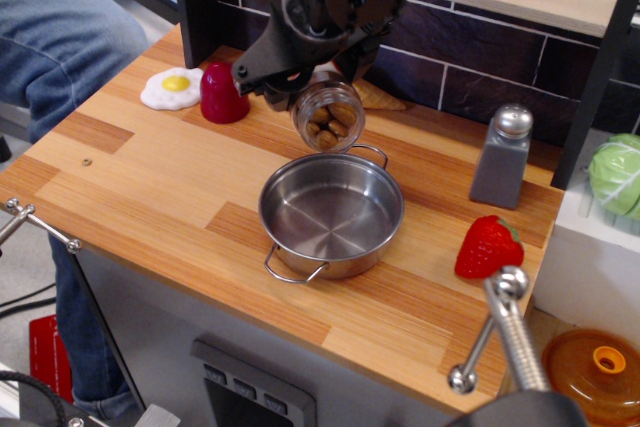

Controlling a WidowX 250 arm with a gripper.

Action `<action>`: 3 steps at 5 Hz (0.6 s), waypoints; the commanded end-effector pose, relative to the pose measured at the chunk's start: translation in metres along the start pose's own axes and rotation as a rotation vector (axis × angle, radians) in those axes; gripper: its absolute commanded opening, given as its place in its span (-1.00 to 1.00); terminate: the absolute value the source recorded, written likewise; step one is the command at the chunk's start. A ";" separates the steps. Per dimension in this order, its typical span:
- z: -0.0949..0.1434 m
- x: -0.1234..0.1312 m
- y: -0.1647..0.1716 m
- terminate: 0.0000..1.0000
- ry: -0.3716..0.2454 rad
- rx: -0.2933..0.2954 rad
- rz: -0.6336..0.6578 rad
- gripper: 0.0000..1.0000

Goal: Pour almonds in pot

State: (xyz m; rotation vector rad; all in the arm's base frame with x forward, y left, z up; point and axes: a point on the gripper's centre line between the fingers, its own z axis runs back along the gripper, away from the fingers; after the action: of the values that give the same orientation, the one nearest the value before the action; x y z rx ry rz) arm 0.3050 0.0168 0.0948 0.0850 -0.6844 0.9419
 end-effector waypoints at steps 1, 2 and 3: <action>-0.006 -0.009 -0.007 -1.00 -0.178 -0.167 -0.060 -1.00; -0.010 -0.004 -0.016 -1.00 -0.244 -0.232 -0.053 -1.00; -0.009 0.001 -0.021 -1.00 -0.328 -0.339 -0.025 -1.00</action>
State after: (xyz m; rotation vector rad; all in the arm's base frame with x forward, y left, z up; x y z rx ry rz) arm 0.3254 0.0006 0.0880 -0.0428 -1.1138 0.7569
